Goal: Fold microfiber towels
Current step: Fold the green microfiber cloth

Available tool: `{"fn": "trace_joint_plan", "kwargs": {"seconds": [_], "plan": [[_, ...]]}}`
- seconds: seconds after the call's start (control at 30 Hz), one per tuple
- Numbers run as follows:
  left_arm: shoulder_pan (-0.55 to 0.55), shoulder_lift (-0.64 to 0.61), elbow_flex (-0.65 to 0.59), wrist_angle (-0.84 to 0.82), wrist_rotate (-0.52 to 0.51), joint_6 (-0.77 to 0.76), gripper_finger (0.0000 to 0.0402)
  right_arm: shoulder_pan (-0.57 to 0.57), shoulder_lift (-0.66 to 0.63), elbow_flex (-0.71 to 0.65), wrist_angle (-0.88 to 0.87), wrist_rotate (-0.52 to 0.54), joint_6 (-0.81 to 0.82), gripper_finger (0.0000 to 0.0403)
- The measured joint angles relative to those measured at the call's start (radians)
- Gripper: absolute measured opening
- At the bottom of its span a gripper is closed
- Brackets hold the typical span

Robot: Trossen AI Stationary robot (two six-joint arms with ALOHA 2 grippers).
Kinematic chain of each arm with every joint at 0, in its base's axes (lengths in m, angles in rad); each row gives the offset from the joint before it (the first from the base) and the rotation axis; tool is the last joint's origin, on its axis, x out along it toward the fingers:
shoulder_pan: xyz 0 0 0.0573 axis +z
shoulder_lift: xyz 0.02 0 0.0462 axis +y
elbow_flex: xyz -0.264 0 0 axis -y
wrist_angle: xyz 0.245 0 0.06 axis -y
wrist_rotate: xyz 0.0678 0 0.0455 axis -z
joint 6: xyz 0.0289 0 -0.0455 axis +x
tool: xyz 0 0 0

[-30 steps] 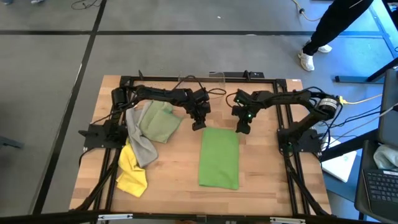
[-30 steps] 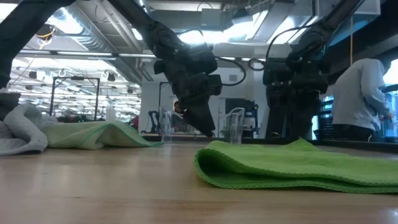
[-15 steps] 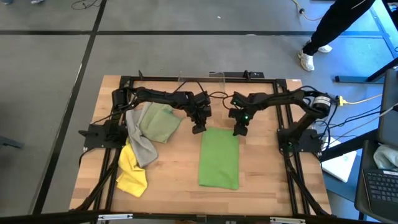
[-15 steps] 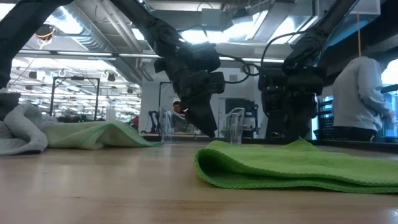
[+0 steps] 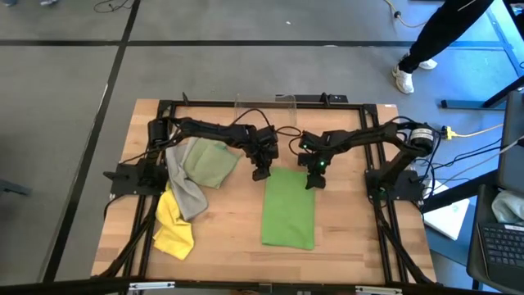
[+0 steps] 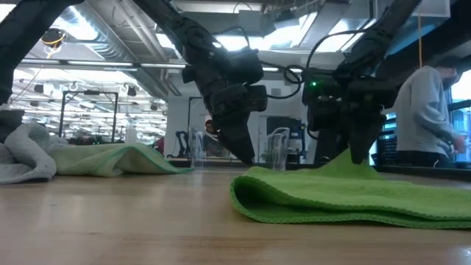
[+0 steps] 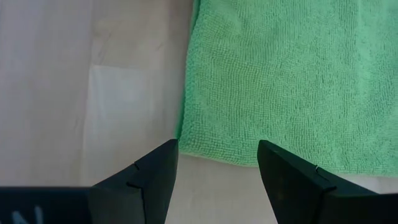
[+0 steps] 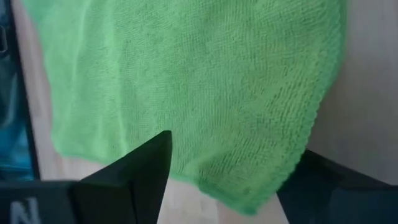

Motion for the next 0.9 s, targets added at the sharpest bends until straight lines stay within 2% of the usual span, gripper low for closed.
{"fn": "trace_joint_plan", "kwargs": {"seconds": [0.3,0.43,0.53,0.83,0.9], "plan": [[-0.001,0.000,0.000,0.000,-0.001,-0.001,0.0215,-0.048,-0.001,0.000,0.023,0.025,0.048,0.0251],[-0.001,0.000,0.000,0.000,-0.001,0.000,0.0215,-0.048,0.000,0.000,0.045,0.026,0.059,0.0228],[-0.001,0.000,0.000,0.000,-0.001,0.000,0.0215,-0.040,0.000,0.000,0.050,0.035,0.050,0.0189],[-0.001,0.000,0.000,0.000,-0.002,0.000,0.0215,-0.033,0.001,0.000,0.046,0.024,0.000,0.0026],[-0.001,0.000,0.000,0.000,-0.002,0.000,0.0215,-0.033,0.001,0.001,0.045,0.021,-0.016,0.0010]]}}
